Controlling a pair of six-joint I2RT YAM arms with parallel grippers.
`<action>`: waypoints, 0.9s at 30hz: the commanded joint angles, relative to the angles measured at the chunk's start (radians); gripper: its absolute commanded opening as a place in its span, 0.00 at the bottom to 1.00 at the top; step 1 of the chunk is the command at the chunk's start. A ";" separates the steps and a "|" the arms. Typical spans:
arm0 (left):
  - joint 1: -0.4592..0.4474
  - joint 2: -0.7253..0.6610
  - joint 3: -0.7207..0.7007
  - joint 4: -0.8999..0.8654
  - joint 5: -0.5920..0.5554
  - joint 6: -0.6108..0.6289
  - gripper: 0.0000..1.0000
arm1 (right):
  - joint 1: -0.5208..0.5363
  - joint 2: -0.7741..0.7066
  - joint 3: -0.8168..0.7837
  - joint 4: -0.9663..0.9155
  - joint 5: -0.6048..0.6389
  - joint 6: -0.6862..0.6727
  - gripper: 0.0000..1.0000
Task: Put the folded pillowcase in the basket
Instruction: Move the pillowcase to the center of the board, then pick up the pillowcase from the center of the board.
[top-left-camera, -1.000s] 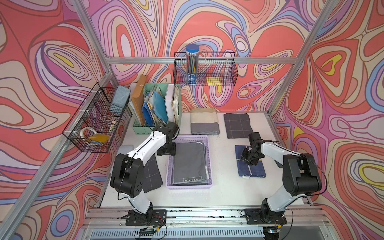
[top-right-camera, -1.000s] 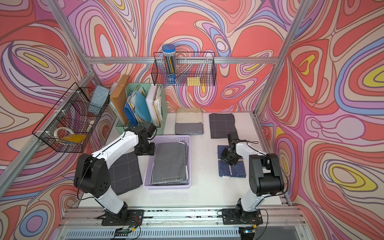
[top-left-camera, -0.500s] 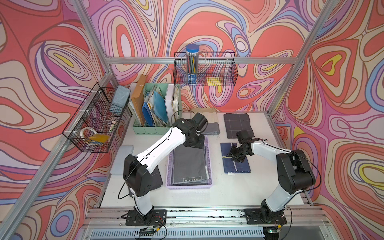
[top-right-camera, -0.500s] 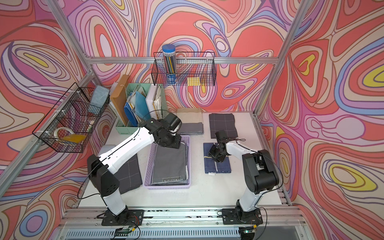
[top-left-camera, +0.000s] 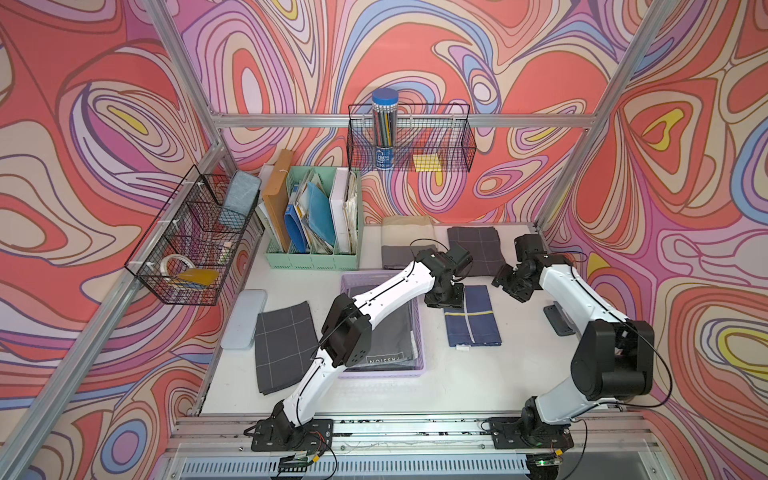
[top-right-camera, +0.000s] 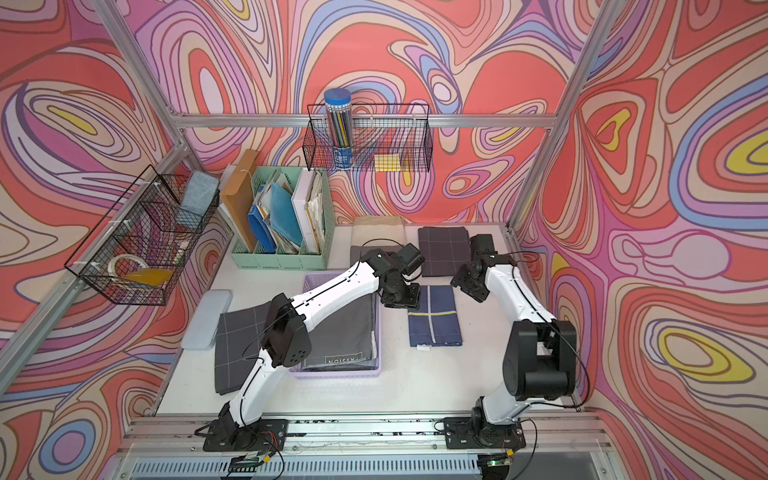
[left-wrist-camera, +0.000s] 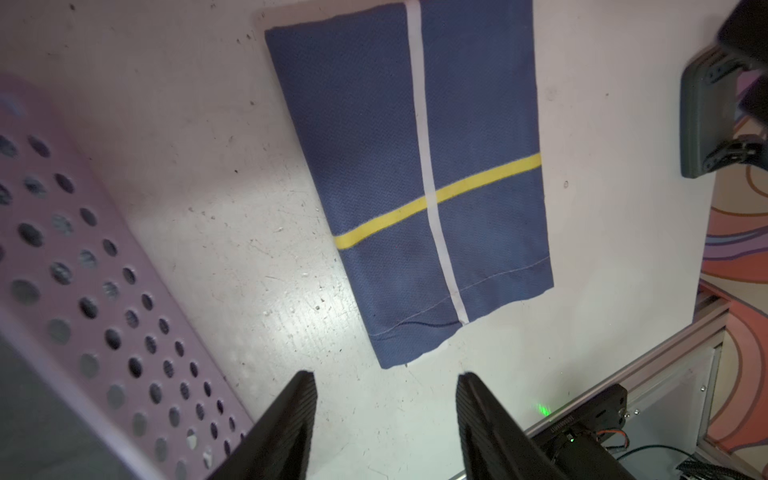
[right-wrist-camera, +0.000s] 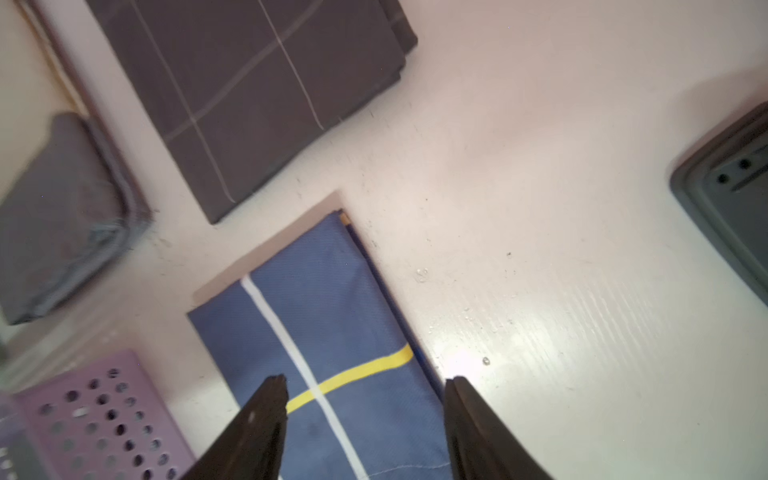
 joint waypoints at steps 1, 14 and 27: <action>-0.011 0.043 0.021 -0.003 0.026 -0.096 0.59 | 0.009 0.035 -0.053 -0.036 -0.029 -0.100 0.63; -0.011 0.154 0.001 0.056 -0.028 -0.214 0.58 | 0.009 0.160 -0.139 0.053 -0.134 -0.109 0.61; -0.014 0.150 -0.078 0.095 0.040 -0.223 0.57 | 0.009 0.195 0.021 0.003 -0.093 -0.160 0.63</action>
